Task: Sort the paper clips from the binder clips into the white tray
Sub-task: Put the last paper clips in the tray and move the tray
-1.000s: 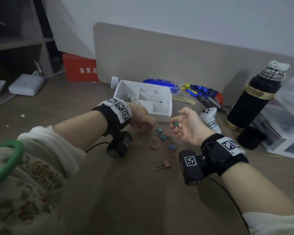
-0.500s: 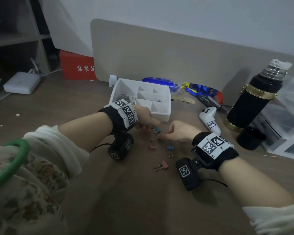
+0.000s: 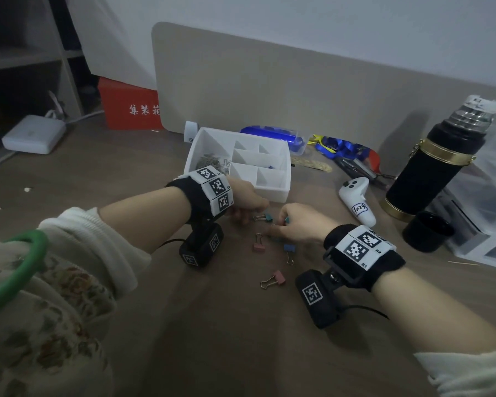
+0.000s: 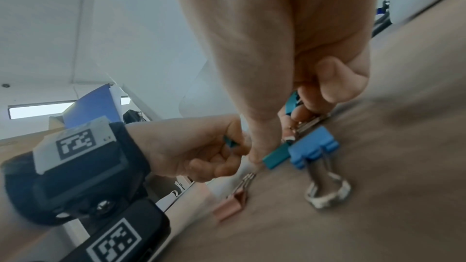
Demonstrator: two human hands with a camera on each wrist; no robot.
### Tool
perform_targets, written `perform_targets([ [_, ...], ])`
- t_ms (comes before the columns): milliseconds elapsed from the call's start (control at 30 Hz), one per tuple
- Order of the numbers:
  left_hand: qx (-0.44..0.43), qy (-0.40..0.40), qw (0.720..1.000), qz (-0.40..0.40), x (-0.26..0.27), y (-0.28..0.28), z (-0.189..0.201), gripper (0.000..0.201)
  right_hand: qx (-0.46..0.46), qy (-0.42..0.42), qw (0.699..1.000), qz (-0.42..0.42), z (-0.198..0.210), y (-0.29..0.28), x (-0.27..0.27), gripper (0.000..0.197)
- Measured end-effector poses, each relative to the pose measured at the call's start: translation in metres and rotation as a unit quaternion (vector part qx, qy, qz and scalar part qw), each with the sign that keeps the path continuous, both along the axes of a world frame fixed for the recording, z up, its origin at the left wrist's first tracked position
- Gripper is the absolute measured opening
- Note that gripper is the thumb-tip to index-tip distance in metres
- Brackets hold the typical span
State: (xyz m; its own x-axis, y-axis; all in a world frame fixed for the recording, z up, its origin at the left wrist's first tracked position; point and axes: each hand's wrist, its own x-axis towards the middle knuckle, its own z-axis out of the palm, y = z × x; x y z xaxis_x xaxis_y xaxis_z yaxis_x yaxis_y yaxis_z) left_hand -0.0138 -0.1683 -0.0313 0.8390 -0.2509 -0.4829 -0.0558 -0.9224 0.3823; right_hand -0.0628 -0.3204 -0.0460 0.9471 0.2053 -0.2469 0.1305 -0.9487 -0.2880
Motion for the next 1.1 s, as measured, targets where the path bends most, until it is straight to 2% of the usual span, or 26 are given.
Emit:
perform_targets([
  [233, -0.023, -0.036, 0.999, 0.007, -0.004, -0.009, -0.001, 0.035, 0.028, -0.035, 0.999, -0.011, -0.003, -0.003, -0.004, 0.023],
  [300, -0.046, -0.062, 0.997, 0.019, -0.006, -0.011, 0.001, 0.036, 0.030, -0.040, 0.999, -0.006, -0.002, -0.003, -0.005, 0.023],
  [400, -0.060, -0.056, 0.996, 0.038, -0.012, -0.016, 0.007, 0.036, 0.063, -0.042, 0.997, -0.013, 0.001, -0.006, -0.007, 0.025],
  [533, 0.038, -0.123, 0.990, -0.054, -0.017, -0.017, 0.009, 0.043, 0.051, -0.030, 0.998, 0.000, 0.003, -0.014, -0.009, 0.028],
  [600, 0.059, -0.154, 0.983, -0.081, -0.014, -0.018, 0.005, 0.041, 0.037, -0.005, 0.999, 0.008, 0.004, -0.015, -0.010, 0.032],
  [767, 0.101, -0.186, 0.969, -0.127, -0.016, -0.023, -0.004, 0.046, 0.018, 0.032, 0.999, 0.038, 0.009, -0.015, -0.013, 0.031],
  [867, 0.114, -0.196, 0.965, -0.135, -0.015, -0.024, -0.010, 0.038, 0.005, 0.044, 0.997, 0.059, 0.009, -0.017, -0.014, 0.032],
  [1100, 0.188, -0.208, 0.945, -0.170, -0.016, -0.030, -0.008, 0.048, -0.016, 0.001, 0.998, 0.067, 0.006, -0.024, -0.013, 0.020],
])
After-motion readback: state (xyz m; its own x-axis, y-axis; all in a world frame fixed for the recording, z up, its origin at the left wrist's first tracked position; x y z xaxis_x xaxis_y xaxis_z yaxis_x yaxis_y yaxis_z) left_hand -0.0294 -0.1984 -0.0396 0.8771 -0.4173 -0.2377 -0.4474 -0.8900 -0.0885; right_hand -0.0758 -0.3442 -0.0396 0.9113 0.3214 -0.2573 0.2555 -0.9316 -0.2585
